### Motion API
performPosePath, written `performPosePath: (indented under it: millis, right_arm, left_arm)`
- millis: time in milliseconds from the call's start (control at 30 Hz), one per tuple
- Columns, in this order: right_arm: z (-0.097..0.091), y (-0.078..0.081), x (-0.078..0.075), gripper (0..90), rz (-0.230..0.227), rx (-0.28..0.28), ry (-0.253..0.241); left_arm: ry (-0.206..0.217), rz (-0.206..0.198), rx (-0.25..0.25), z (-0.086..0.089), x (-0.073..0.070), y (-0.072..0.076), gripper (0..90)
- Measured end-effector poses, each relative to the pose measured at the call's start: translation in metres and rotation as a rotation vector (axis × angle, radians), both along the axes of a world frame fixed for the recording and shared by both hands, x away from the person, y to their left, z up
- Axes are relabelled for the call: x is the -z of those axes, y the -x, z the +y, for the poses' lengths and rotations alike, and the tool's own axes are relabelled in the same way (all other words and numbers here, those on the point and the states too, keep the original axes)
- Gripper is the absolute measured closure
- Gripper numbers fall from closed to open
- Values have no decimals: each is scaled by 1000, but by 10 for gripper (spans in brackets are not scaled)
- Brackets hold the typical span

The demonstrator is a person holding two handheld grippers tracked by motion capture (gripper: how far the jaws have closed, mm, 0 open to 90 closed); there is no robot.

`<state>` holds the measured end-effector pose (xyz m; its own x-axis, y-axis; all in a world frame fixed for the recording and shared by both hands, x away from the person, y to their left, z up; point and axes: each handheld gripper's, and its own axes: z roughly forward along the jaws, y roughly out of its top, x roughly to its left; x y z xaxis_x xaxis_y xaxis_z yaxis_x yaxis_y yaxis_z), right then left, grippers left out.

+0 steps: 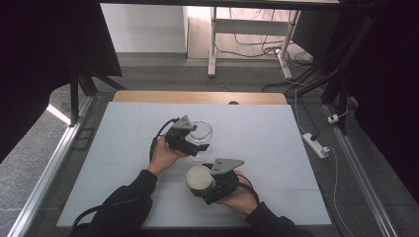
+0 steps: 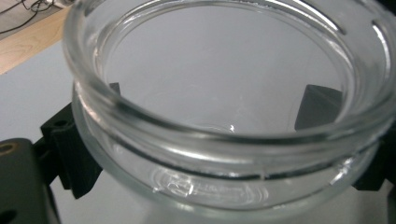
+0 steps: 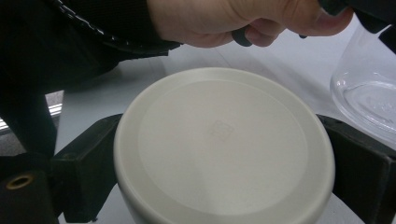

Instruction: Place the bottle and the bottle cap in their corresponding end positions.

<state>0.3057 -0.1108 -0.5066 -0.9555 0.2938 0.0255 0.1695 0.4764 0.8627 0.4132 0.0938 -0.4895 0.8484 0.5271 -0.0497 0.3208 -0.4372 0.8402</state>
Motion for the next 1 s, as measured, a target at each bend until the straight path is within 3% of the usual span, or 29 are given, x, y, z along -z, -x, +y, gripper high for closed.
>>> performPosePath:
  millis: [200, 633, 1000]
  right_arm:
    - [3, -4, 9, 72, 9, 10, 12]
    - [10, -10, 27, 72, 48, 11, 98]
    - [14, -13, 31, 71, 62, 22, 152]
  left_arm:
    - [-16, 7, -8, -1, 8, -4, 76]
    - [-24, 12, -14, -1, 18, -9, 76]
    - [-39, 13, -23, 0, 28, -13, 76]
